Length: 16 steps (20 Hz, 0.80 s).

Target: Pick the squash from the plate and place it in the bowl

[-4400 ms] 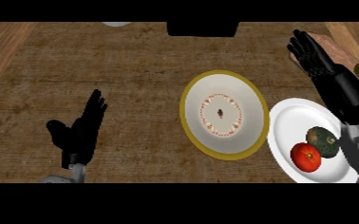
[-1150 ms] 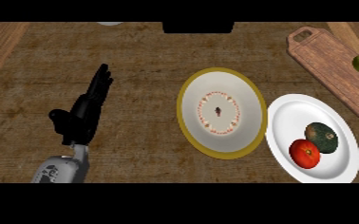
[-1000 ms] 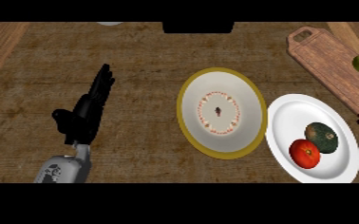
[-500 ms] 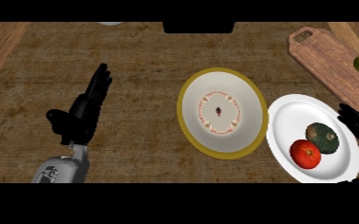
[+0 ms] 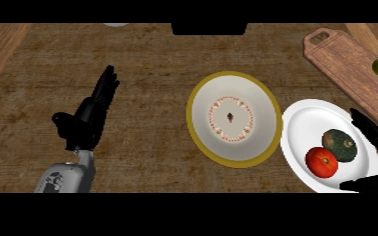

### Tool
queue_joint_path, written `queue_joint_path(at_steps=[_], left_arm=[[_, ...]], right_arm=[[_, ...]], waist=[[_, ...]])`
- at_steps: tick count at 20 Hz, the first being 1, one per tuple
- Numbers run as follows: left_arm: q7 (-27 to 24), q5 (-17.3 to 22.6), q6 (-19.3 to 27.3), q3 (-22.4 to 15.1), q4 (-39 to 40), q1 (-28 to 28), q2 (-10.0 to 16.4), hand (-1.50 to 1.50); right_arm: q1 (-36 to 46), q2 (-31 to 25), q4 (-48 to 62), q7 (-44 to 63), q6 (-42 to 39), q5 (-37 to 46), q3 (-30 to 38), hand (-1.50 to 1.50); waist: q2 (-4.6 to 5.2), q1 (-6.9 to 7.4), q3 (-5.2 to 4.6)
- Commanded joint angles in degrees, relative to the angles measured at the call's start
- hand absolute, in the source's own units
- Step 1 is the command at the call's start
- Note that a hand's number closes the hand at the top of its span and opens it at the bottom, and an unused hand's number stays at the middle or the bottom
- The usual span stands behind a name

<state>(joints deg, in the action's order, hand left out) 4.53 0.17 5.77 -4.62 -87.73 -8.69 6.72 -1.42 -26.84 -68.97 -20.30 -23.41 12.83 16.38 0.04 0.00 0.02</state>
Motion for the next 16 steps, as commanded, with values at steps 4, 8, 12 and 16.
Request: queue_joint_path(at_steps=[4, 8, 12, 16], left_arm=[[-0.1, -1.6, 0.6, 0.2, 0.4, -0.8, -2.3, 0.0], [0.2, -2.8, 1.6, -1.0, 0.4, -0.2, -3.4, 0.0], [1.8, -0.7, -1.5, 0.8, 0.3, -1.0, -1.7, 0.0], [1.1, -3.0, 0.1, -0.2, -2.0, 1.3, -2.6, 0.0]], right_arm=[[2.1, 2.3, 7.9, -5.1, 2.8, 6.3, -3.0, -1.5], [3.8, 1.4, 6.1, -9.5, 3.5, 10.6, -7.0, 1.5], [1.4, 1.0, 3.0, -12.6, 5.8, 13.6, -8.3, 1.5], [0.4, 0.5, 9.3, -19.8, 5.0, 14.3, -8.1, 1.5]], waist=[[-0.03, 0.03, 0.0], [0.03, 0.12, 0.01], [-0.07, -0.15, -0.02], [-0.05, 0.0, 0.0]])
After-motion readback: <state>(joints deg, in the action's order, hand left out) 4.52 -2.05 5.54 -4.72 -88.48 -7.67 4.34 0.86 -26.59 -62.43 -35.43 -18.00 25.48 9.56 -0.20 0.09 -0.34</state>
